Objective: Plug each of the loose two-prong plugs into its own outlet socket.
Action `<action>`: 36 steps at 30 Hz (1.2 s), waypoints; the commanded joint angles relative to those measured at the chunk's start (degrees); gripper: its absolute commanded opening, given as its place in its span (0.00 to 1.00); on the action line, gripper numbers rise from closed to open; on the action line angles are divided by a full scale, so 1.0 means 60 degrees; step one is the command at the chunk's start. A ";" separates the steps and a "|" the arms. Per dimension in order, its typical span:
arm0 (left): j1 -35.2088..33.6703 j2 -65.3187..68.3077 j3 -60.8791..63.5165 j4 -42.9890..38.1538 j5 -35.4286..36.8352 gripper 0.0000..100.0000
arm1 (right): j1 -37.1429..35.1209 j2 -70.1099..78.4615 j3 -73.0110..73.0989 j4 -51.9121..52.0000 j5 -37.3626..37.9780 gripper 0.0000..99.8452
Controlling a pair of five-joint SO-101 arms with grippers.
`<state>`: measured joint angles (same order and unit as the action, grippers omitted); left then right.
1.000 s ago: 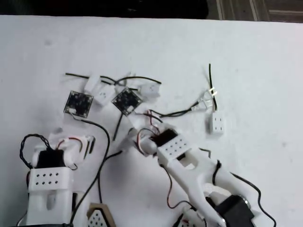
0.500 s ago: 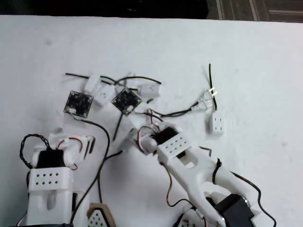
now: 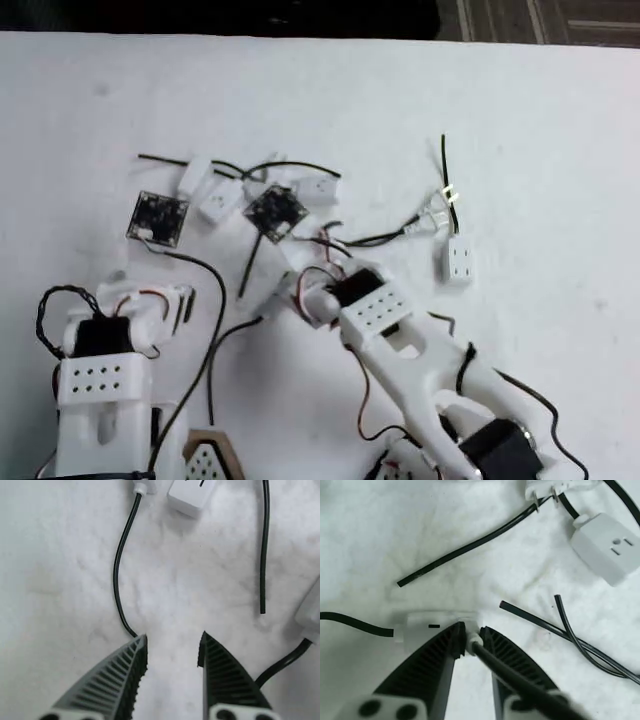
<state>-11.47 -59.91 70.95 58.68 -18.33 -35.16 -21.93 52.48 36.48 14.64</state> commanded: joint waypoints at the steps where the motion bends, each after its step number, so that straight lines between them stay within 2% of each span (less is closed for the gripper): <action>1: -0.0110 -0.0139 -0.0029 -0.0190 -0.0029 0.18 | 0.0462 -0.1194 -0.0161 0.0095 -0.0205 0.02; 7: -0.0110 -0.0139 0.0073 -0.0234 -0.0044 0.18 | 0.1238 -0.1927 -0.1128 0.0491 -0.0278 0.02; 13: -0.0110 -0.0139 0.0088 -0.0234 -0.0044 0.18 | 0.2352 -0.1092 -0.3385 0.0886 -0.0278 0.02; 19: -0.0110 -0.0139 0.0088 -0.0234 -0.0059 0.18 | 0.3363 0.0930 -0.5788 0.0828 -0.0308 0.02; 28: -0.0110 -0.0139 0.0103 -0.0234 -0.0059 0.18 | 0.4447 0.4960 -1.0813 0.0813 -0.2403 0.02; 36: -0.0095 -0.0139 0.0103 -0.0234 -0.0059 0.18 | 0.4930 0.8886 -1.4857 0.0828 -0.2784 0.02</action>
<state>-11.65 -59.91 71.74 58.15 -18.33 -6.86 26.33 -26.90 41.67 -1.36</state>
